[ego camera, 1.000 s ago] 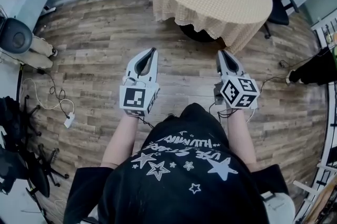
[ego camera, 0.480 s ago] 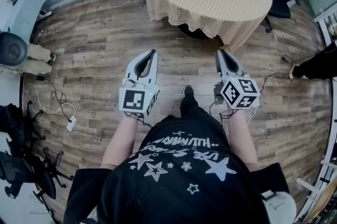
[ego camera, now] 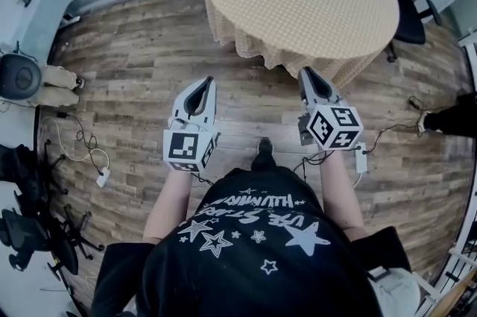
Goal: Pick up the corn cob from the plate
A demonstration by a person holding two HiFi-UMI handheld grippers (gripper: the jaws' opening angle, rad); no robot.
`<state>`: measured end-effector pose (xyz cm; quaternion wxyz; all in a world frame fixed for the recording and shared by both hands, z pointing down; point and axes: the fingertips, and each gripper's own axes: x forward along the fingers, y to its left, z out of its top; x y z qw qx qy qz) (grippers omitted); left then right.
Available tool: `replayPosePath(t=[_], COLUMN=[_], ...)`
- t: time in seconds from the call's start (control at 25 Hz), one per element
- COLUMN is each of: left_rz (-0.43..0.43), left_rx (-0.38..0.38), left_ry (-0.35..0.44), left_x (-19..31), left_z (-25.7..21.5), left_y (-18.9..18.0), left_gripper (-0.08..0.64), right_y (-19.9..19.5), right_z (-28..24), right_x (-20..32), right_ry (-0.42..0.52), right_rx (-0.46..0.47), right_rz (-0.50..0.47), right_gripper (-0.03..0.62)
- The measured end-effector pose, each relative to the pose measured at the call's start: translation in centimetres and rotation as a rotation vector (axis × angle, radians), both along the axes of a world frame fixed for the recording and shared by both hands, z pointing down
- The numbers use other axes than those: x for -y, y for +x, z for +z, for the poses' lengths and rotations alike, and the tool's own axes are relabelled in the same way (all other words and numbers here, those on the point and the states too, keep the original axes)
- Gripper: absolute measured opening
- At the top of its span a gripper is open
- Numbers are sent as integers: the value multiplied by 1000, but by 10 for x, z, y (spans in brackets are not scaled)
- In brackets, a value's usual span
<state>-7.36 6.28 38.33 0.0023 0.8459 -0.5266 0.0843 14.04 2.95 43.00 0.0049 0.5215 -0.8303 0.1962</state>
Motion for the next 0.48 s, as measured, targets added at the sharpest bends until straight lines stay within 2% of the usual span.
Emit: replayPosePath(t=[0.28, 0.48], left_rz=[-21, -68], left_rx=[20, 21], left_ry=[-4, -6], left_x=[41, 60], left_z=[0, -2], left_y=[32, 38], left_gripper=[8, 8], right_y=[37, 52], right_z=[6, 12], right_x=[44, 65], right_ry=[-22, -48], right_rx=[35, 66], right_rz=[-1, -15], right_gripper=[48, 48])
